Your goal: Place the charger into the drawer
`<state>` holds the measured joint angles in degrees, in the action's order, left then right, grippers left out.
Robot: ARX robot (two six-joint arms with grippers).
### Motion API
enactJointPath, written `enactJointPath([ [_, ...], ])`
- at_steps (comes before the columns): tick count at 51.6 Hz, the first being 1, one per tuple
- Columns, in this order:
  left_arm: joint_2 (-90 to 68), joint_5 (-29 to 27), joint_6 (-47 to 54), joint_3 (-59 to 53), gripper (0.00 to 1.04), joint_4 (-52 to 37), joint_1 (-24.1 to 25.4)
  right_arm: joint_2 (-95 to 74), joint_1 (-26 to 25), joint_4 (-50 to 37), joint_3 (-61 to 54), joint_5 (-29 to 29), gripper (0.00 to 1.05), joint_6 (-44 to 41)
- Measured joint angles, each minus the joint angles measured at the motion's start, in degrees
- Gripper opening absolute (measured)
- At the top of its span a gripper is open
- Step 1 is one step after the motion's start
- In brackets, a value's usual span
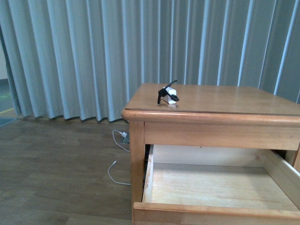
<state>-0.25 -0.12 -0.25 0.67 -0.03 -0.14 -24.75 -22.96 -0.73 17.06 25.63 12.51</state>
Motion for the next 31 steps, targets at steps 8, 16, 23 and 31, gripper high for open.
enactJointPath([
  [8, 0.00, 0.00, 0.00, 0.00, 0.99, 0.00, 0.00, 0.00, -0.02, 0.00, -0.02, 0.00, 0.97, 0.11],
  [16, 0.00, 0.00, 0.00, 0.00, 0.99, 0.00, 0.00, 0.00, -0.02, 0.00, -0.02, 0.00, 0.97, 0.26],
  [23, 0.00, 0.00, 0.00, 0.00, 0.99, 0.00, 0.00, 0.00, -0.02, 0.00, -0.02, 0.00, 0.97, 0.33],
  [31, 0.00, 0.00, 0.00, 0.02, 0.99, 0.00, 0.00, 0.00, -0.04, 0.00, 0.00, 0.00, 0.97, 0.37],
])
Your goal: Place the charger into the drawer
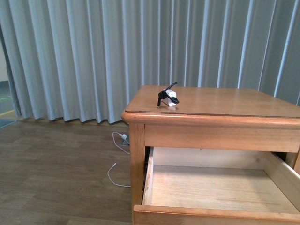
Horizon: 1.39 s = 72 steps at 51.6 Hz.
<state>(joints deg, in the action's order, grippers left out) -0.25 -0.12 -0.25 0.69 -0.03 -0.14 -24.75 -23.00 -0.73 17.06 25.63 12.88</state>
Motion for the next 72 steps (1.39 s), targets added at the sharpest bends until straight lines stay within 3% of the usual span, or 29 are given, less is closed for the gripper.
enactJointPath([
  [48, 0.00, 0.00, 0.00, -0.02, 0.99, 0.00, 0.00, 0.00, 0.00, 0.00, 0.00, 0.00, 0.97, 0.02],
  [50, -0.96, -3.69, 0.55, 0.63, 0.99, 2.08, -1.09, 0.00, 0.00, 0.00, -0.02, 0.00, 0.97, 0.02],
  [53, -8.85, -13.75, 1.20, 2.75, 0.99, 5.09, -4.96, 0.00, -0.02, 0.00, 0.00, 0.00, 0.97, 0.02],
  [55, -12.70, -14.73, 1.79, 3.06, 0.99, 3.17, -5.95, 0.00, 0.00, 0.00, 0.00, 0.00, 0.97, 0.02],
  [66, -37.38, -11.69, 3.67, 12.44, 0.99, -12.48, -11.13, 0.00, -0.02, 0.00, -0.02, 0.00, 0.97, 0.02],
  [72, -48.87, -9.16, 4.48, 19.47, 0.99, -16.79, -12.74, 0.00, -0.02, 0.00, -0.02, 0.00, 0.97, 0.02],
])
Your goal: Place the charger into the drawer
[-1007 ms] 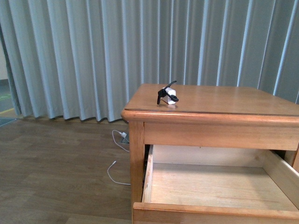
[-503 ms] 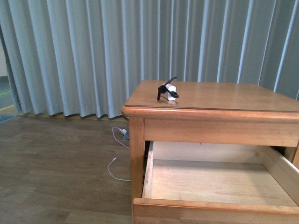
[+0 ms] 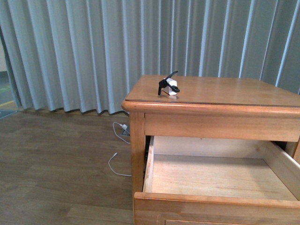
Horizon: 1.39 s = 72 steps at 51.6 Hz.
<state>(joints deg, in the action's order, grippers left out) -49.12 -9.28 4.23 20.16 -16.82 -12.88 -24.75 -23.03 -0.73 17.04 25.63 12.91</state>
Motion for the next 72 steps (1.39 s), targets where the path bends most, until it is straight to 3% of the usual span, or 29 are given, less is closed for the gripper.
enactJointPath([
  [15, -20.57, 2.03, 0.48, 18.99, 0.99, -2.91, -2.78, 0.00, 0.00, 0.00, 0.00, 0.00, 0.97, 0.00],
  [43, -57.96, -6.54, -3.67, 57.55, 0.99, -3.80, -12.96, 0.00, 0.00, 0.00, 0.02, 0.00, 0.97, 0.00],
  [58, -70.90, -10.32, -4.09, 74.88, 0.99, 0.52, -14.47, 0.00, 0.00, 0.00, 0.00, 0.00, 0.97, 0.00],
  [72, -78.44, -10.08, -4.61, 84.35, 0.99, 2.71, -14.34, 0.00, 0.00, 0.00, 0.02, 0.00, 0.97, 0.00],
])
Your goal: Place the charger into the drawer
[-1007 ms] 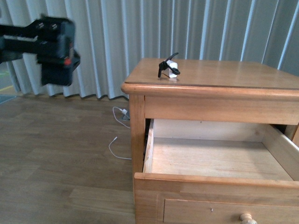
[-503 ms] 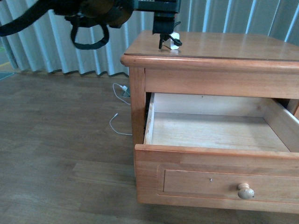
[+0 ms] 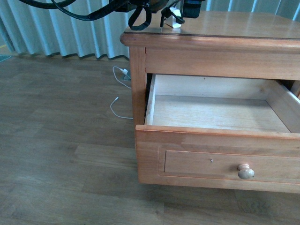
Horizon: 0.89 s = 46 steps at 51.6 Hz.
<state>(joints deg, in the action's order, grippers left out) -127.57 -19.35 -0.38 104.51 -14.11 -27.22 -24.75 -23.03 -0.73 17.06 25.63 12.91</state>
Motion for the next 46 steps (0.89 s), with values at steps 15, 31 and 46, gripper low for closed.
enactJointPath([
  [15, -5.31, -0.55, -0.15, 6.58, 0.99, 2.43, 0.11, 0.00, 0.00, 0.00, -0.02, 0.00, 0.97, 0.00],
  [31, -10.19, -0.59, -0.31, 13.03, 0.99, 5.03, 0.04, 0.00, 0.00, 0.00, -0.02, 0.00, 0.97, 0.00],
  [46, -11.15, -1.09, -0.37, 14.29, 0.56, 5.79, -0.33, 0.00, 0.00, 0.00, 0.00, 0.00, 0.97, 0.00],
])
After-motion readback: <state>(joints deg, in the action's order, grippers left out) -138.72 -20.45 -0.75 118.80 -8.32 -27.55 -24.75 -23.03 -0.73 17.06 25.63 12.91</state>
